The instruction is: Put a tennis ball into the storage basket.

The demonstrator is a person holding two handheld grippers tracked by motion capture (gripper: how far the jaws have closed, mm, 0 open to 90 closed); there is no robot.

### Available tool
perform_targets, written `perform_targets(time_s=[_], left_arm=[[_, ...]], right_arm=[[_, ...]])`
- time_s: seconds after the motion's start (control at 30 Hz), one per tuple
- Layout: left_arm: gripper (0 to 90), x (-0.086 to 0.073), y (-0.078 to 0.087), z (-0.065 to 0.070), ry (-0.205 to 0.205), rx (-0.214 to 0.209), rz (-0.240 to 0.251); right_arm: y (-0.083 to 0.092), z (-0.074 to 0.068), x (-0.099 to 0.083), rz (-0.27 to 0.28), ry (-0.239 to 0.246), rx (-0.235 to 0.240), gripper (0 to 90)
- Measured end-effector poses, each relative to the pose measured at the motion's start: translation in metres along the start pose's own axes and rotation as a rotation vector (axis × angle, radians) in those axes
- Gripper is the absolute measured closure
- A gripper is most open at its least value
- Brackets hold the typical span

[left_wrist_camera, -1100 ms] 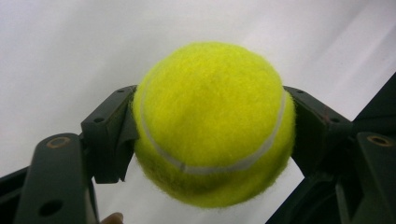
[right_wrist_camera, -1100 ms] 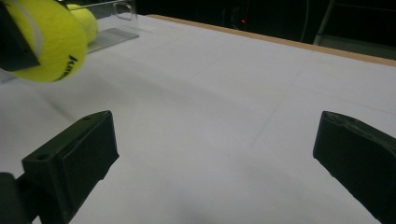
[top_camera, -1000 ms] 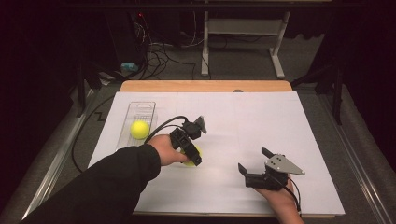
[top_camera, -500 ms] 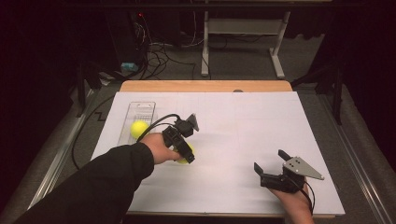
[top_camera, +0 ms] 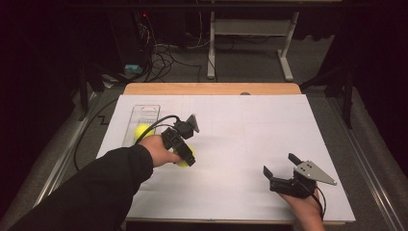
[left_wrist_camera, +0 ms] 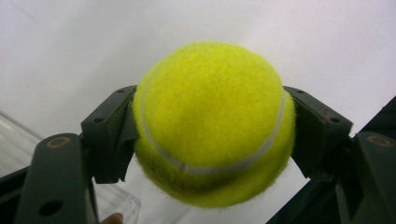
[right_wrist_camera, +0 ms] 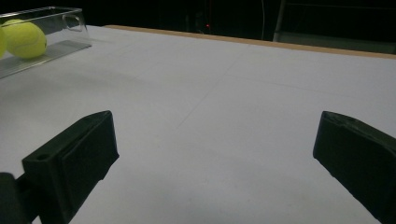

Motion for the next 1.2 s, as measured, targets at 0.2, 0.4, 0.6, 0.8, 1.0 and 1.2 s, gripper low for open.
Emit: perform_targets(time_s=[0.2,0.4,0.6,0.8,1.0,1.2], left_arm=[[26.5,-0.006,0.008,-0.008,0.013,0.005,0.003],[26.6,-0.01,0.015,-0.016,0.028,0.013,0.006],[26.5,-0.013,0.021,-0.024,0.048,0.014,0.016],[26.5,-0.017,0.026,-0.033,0.065,0.012,0.017],[26.6,-0.022,0.026,-0.041,0.083,0.011,0.014],[26.6,-0.028,0.029,-0.05,0.107,0.004,0.02]], right_arm=[[-0.003,-0.001,0.0,0.001,0.002,0.005,0.0],[-0.003,-0.002,0.0,-0.003,0.007,0.008,0.0],[-0.004,-0.002,-0.001,-0.005,0.008,0.008,0.0],[-0.003,-0.003,-0.001,-0.004,0.009,0.008,0.0],[-0.003,-0.004,0.0,0.0,0.007,0.013,0.0],[-0.003,-0.004,0.0,0.001,0.009,0.012,0.0]])
Point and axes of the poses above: each handheld gripper's, and its own axes: y roughly backward along the jaws, x roughly out of its top, z roughly to its right, the point moved 5 cm from there along -y, roughly forward along the jaws, and after that the axes turned 9 degrees about x, right-handed, at the moved point
